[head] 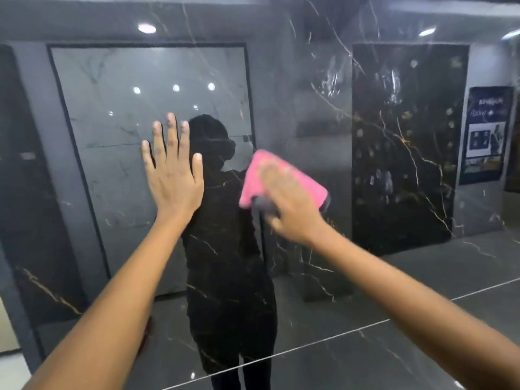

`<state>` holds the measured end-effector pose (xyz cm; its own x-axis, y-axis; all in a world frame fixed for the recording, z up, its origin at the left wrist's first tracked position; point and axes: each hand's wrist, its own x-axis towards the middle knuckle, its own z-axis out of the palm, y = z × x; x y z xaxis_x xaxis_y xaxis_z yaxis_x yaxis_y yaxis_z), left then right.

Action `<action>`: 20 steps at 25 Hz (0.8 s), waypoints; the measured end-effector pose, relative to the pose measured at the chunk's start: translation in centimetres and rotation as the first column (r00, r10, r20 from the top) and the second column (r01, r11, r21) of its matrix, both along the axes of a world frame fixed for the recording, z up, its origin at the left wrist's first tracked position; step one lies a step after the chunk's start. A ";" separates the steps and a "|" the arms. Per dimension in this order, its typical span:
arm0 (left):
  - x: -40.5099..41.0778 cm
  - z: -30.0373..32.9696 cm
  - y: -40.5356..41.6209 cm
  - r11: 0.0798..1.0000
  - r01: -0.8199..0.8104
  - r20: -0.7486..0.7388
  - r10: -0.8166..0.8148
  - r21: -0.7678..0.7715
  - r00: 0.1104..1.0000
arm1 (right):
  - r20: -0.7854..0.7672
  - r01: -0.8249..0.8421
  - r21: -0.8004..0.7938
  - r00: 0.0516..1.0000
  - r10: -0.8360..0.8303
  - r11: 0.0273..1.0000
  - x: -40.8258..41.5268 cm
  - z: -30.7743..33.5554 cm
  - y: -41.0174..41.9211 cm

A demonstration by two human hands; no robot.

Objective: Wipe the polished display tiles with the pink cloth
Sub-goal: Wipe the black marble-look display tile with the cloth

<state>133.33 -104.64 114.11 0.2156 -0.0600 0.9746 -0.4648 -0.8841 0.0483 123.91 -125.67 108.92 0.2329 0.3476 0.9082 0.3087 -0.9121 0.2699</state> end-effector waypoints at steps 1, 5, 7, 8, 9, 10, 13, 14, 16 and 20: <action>0.1 0.0 0.1 1.000 0.005 0.007 -0.005 0.004 1.000 | -0.086 0.046 -0.280 0.994 -0.073 0.959 0.2 -1.9 1.0; 0.2 -0.1 0.1 1.000 0.000 0.020 0.000 0.008 1.000 | 0.066 0.112 -0.029 0.992 -0.110 0.993 0.7 6.1 -4.2; 0.3 -0.2 0.0 1.000 -0.022 0.023 0.022 0.010 0.999 | 0.140 0.030 0.504 0.983 -0.115 0.863 -1.1 12.2 -6.4; 0.3 -0.1 0.0 1.000 -0.027 0.026 0.027 0.008 0.999 | 0.144 -0.008 0.575 0.985 -0.091 0.818 -1.2 12.9 -6.3; 0.3 -0.1 -0.1 1.000 -0.027 0.026 0.027 0.003 0.999 | 0.129 -0.012 0.524 0.989 -0.066 0.852 -0.8 12.0 -5.2; 0.3 0.0 0.0 1.000 -0.024 0.023 0.024 -0.001 0.999 | 0.093 0.006 0.324 0.995 -0.038 0.946 0.1 9.7 -3.7; 0.1 0.0 0.1 1.000 0.001 0.013 -0.002 0.007 1.000 | -0.117 0.054 -0.527 0.984 -0.135 0.848 0.7 3.3 -0.6; -0.1 0.1 0.2 1.000 0.020 0.010 -0.020 0.005 1.000 | -0.077 0.085 -0.590 0.984 -0.161 0.803 1.2 4.6 -1.6; -0.7 0.4 0.1 0.997 0.071 0.006 -0.071 -0.033 0.997 | -0.004 0.161 -0.316 0.985 -0.171 0.935 1.4 10.1 -3.6; -1.9 2.9 0.1 0.983 0.149 0.082 -0.141 -0.107 0.987 | 0.060 0.038 0.365 0.996 -0.065 0.930 -0.5 16.1 -2.5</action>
<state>131.45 -104.57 117.04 0.1397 0.0258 0.9899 -0.5935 -0.7980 0.1046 123.46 -128.13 125.00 0.1728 -0.0193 0.9848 0.2512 -0.9659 -0.0630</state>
